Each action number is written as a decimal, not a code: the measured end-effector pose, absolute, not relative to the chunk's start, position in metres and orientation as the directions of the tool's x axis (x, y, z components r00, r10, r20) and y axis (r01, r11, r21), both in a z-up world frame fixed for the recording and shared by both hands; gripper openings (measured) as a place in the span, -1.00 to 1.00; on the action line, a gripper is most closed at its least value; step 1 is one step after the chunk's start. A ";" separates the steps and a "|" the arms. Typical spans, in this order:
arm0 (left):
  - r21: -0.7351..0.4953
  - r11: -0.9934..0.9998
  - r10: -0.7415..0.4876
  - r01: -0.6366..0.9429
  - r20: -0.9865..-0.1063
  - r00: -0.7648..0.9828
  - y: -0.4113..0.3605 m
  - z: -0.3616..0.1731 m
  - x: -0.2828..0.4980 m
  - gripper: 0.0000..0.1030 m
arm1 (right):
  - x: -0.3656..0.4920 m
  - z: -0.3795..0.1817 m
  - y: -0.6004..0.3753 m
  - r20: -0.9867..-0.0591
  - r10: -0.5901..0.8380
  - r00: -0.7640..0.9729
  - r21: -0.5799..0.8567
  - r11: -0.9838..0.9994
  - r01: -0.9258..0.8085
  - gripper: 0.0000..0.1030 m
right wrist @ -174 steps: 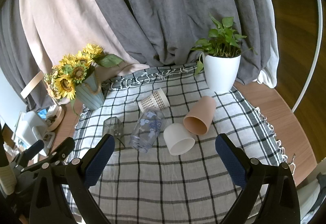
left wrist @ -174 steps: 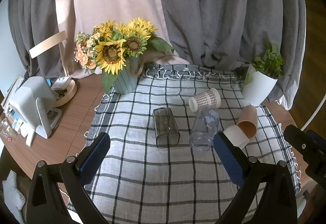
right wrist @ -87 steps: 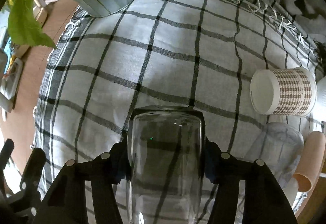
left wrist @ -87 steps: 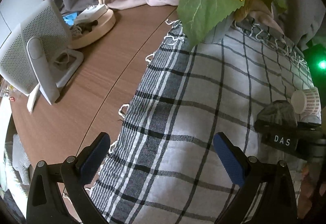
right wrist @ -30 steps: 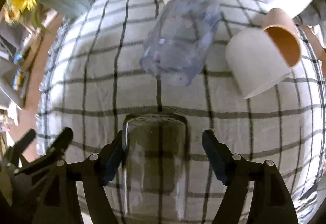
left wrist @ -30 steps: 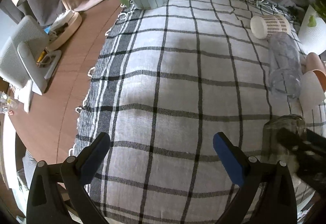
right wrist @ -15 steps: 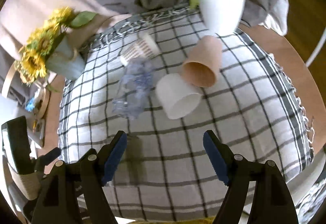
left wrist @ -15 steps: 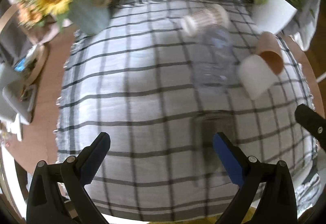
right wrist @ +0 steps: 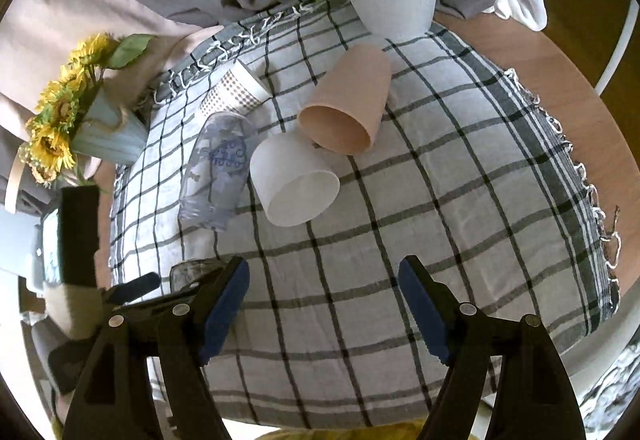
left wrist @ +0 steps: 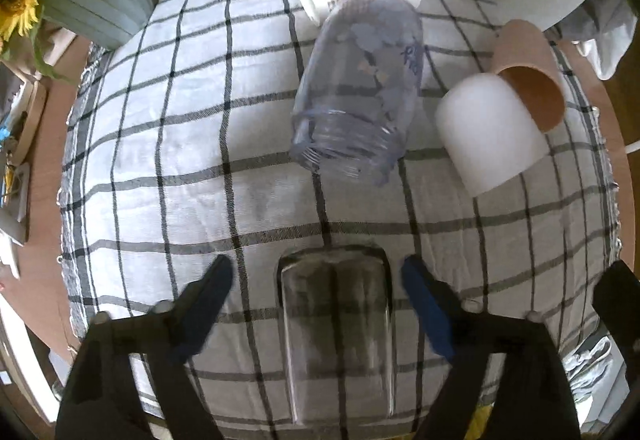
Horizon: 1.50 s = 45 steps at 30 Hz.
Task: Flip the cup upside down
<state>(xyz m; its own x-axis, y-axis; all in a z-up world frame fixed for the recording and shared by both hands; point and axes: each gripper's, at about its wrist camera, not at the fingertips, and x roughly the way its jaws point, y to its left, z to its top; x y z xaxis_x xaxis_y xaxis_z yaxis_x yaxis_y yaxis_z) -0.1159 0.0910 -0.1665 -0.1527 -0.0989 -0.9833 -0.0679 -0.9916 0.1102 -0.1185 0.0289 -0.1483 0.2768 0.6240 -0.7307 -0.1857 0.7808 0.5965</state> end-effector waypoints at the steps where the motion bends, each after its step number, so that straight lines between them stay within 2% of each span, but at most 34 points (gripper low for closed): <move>1: 0.107 -0.992 -0.098 -0.060 -0.986 -0.135 0.091 -0.170 -0.117 0.47 | -0.118 -0.149 0.029 -0.729 0.626 0.275 0.598 0.779 -0.188 0.50; 3: 0.082 -0.996 -0.076 -0.047 -0.990 -0.116 0.091 -0.174 -0.117 0.41 | -0.117 -0.151 0.028 -0.728 0.629 0.272 0.601 0.777 -0.188 0.50; 5: 0.068 -0.997 -0.065 -0.028 -0.992 -0.105 0.091 -0.176 -0.116 0.14 | -0.116 -0.152 0.027 -0.724 0.636 0.267 0.609 0.771 -0.187 0.50; 6: 0.065 -0.998 -0.063 -0.020 -0.993 -0.103 0.091 -0.177 -0.115 0.12 | -0.115 -0.152 0.027 -0.722 0.638 0.266 0.611 0.769 -0.186 0.50; 14: 0.064 -0.998 -0.065 0.018 -0.990 -0.123 0.089 -0.171 -0.104 0.11 | -0.113 -0.154 0.024 -0.719 0.642 0.265 0.618 0.766 -0.177 0.50; 24: 0.033 -0.999 -0.042 0.039 -0.972 -0.229 0.079 -0.137 -0.096 0.10 | -0.111 -0.147 0.021 -0.697 0.655 0.291 0.636 0.753 -0.169 0.50; 37: 0.038 -0.999 -0.028 -0.019 -0.925 -0.379 0.086 -0.121 -0.048 0.10 | -0.112 -0.141 0.022 -0.705 0.632 0.320 0.599 0.773 -0.208 0.50; 45: 0.048 -0.998 -0.026 -0.047 -0.920 -0.391 0.087 -0.122 -0.027 0.10 | -0.118 -0.147 0.025 -0.732 0.609 0.306 0.566 0.793 -0.224 0.50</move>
<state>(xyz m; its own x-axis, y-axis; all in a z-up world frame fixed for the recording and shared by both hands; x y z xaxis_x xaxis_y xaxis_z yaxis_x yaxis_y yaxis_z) -0.0270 0.0868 -0.1221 -0.3909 -0.0257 -0.9201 -0.0469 -0.9978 0.0477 -0.1176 0.0252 -0.1468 0.3058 0.6087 -0.7322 -0.2242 0.7934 0.5659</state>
